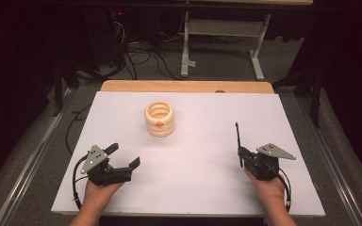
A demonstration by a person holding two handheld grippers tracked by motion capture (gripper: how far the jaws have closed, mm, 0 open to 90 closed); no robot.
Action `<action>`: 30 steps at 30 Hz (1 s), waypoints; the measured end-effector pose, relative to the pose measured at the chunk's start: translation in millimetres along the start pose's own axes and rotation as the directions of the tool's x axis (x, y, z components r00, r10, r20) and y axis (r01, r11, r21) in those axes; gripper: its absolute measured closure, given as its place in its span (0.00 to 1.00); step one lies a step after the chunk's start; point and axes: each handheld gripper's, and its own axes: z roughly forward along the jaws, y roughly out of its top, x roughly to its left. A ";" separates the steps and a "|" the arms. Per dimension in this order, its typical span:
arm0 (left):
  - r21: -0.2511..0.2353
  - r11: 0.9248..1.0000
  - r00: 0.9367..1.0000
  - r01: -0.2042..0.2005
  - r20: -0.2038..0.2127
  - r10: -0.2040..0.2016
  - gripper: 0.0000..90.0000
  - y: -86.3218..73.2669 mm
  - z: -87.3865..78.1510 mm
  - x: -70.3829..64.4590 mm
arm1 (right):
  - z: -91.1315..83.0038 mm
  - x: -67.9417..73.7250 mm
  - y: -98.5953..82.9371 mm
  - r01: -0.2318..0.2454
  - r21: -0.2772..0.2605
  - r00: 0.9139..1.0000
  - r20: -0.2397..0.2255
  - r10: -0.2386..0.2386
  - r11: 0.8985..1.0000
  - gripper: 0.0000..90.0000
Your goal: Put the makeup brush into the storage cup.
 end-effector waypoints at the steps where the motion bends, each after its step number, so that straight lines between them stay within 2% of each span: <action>1: 0.001 1.000 1.000 0.001 0.000 -0.001 0.03 -0.2 0.1 0.2 | 0.0 0.0 -0.2 0.000 -0.002 1.000 0.000 0.000 1.000 0.95; 14: 0.005 1.000 1.000 0.007 0.003 -0.007 0.03 -0.9 0.8 0.3 | -2.0 3.9 -4.0 0.032 -0.049 0.999 -0.020 -0.033 0.998 0.95; 17: 0.008 1.000 1.000 0.009 0.004 -0.009 0.03 -1.6 1.8 0.3 | -1.7 4.0 -5.6 0.051 -0.077 0.998 -0.024 -0.053 0.996 0.95; 22: 0.016 1.000 1.000 0.010 0.012 -0.011 0.03 -2.2 3.3 0.4 | 0.1 1.9 -11.1 0.048 -0.125 0.998 -0.024 -0.051 0.991 0.95; 24: 0.019 1.000 1.000 0.012 0.017 -0.013 0.03 -2.6 3.9 0.4 | 0.4 2.0 -12.5 0.065 -0.140 0.998 -0.017 -0.068 0.988 0.95; 30: 0.020 1.000 1.000 0.010 0.019 -0.010 0.04 -3.4 5.1 0.7 | 2.3 3.8 -15.1 0.080 -0.162 0.997 -0.004 -0.082 0.984 0.95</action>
